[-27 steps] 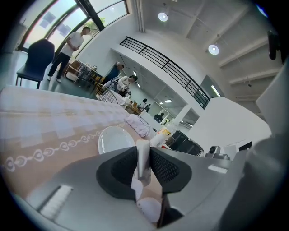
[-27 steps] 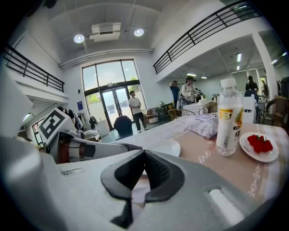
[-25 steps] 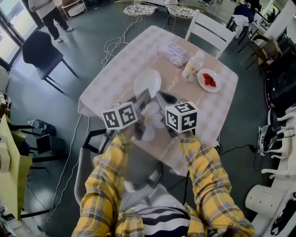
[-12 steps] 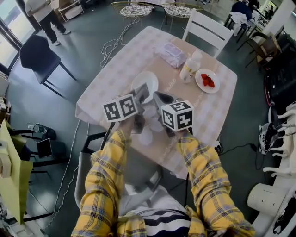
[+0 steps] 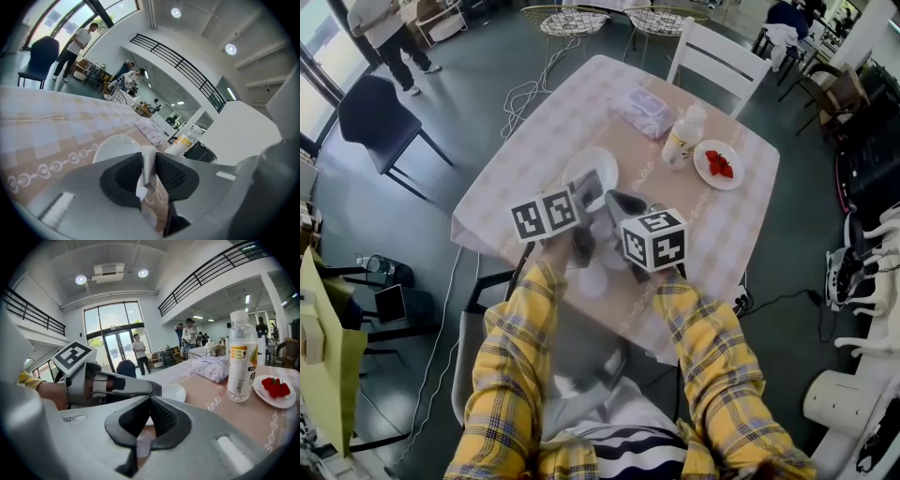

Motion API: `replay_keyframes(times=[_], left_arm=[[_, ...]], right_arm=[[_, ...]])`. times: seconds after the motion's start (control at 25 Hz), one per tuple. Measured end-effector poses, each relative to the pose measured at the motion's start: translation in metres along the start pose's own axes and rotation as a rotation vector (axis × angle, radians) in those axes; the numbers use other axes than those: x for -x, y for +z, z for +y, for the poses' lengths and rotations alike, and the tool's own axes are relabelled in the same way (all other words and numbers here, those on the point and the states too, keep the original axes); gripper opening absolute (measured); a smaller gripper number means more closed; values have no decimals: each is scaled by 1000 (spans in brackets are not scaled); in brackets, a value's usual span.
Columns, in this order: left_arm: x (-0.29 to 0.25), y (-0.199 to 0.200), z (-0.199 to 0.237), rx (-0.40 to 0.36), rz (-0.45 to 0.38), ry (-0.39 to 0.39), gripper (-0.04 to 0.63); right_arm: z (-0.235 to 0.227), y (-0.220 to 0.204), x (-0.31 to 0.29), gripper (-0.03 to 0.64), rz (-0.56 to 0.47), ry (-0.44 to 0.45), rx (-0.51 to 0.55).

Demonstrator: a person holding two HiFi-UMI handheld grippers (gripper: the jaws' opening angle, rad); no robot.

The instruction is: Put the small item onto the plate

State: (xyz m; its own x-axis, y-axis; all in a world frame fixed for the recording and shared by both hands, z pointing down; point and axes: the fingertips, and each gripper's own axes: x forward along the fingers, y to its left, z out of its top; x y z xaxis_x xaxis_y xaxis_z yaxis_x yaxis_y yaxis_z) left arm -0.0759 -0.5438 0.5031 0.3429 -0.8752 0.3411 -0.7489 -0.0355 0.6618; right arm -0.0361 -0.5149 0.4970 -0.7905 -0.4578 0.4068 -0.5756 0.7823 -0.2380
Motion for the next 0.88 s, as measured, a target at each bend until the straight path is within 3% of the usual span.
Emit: replay_keyframes(times=[0.24, 0.44, 0.68, 0.88], left_arm=[[-6, -10, 6, -17, 42, 28, 84], [-4, -8, 14, -146, 70, 119, 95], [4, -10, 37, -284, 103, 269, 222], [18, 7, 41, -331, 5, 328, 307]], right_arm=[[0, -4, -2, -3, 10, 1, 1], [-3, -4, -3, -3, 13, -1, -1], [0, -7, -3, -3, 25, 5, 3], [3, -9, -2, -3, 33, 5, 2]])
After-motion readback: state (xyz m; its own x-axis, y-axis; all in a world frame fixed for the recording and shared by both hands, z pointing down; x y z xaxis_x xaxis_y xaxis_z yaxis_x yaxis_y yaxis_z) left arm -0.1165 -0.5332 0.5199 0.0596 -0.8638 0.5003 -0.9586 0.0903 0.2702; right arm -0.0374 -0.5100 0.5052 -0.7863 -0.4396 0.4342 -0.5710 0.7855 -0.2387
